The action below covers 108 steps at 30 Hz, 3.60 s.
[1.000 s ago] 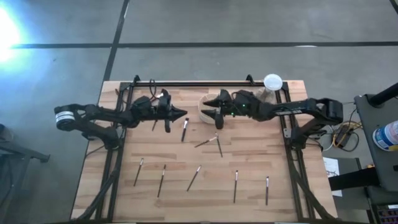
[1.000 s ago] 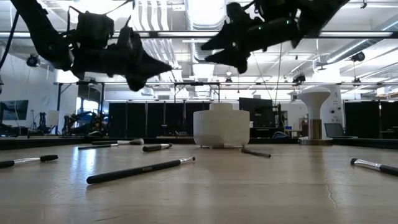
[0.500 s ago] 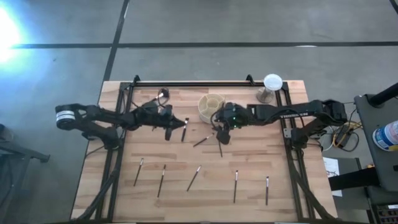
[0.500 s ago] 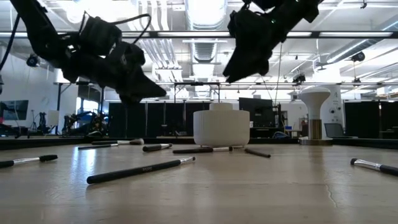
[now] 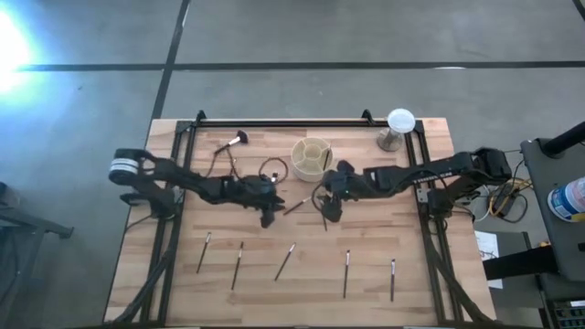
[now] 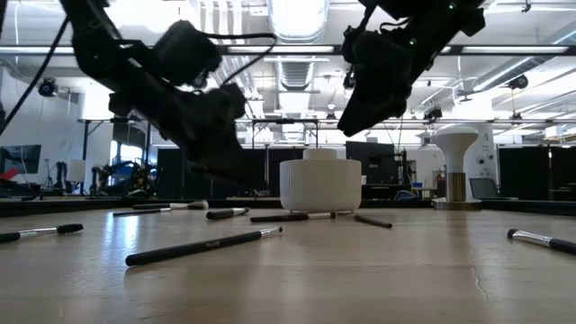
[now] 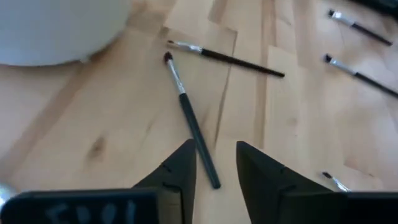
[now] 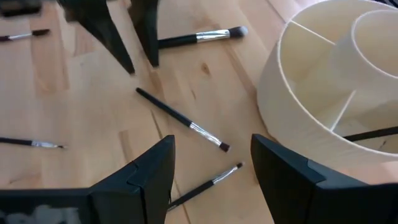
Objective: Put items in baskets/containers
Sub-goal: Put the black silver eyeshadow brush into the pen organizer
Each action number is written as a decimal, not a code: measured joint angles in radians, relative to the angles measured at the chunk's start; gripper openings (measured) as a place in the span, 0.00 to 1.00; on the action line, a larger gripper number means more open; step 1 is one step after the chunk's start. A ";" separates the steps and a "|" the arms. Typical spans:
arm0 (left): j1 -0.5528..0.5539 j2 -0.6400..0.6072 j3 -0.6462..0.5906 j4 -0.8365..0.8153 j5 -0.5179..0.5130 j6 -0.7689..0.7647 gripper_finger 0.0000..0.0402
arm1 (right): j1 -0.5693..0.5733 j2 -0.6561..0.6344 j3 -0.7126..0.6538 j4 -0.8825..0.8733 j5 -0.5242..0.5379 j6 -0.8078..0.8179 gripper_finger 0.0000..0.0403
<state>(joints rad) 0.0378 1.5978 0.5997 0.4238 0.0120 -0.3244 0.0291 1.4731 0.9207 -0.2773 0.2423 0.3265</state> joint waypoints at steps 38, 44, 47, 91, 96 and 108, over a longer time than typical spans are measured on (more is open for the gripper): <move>-0.090 0.169 0.154 -0.359 -0.160 -0.001 0.01 | 0.054 -0.008 -0.117 0.084 0.057 0.043 0.43; -0.090 0.091 0.057 -0.207 -0.143 -0.058 0.01 | 0.054 -0.005 -0.220 0.317 0.050 0.141 0.36; -0.091 0.052 -0.012 -0.108 -0.121 -0.094 0.00 | 0.054 -0.005 -0.282 0.463 0.049 0.196 0.37; -0.334 0.067 0.127 -0.307 -0.173 -0.009 0.22 | 0.102 0.045 -0.378 0.746 -0.015 0.185 0.61; -0.353 0.092 0.130 -0.301 -0.178 -0.031 0.22 | 0.110 0.045 -0.378 0.745 -0.014 0.178 0.61; -0.357 0.098 0.144 -0.311 -0.175 -0.082 0.22 | 0.111 0.045 -0.377 0.745 -0.013 0.178 0.61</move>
<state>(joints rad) -0.3191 1.6962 0.7436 0.1124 -0.1627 -0.4064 0.1402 1.5181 0.5442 0.4679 0.2295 0.5045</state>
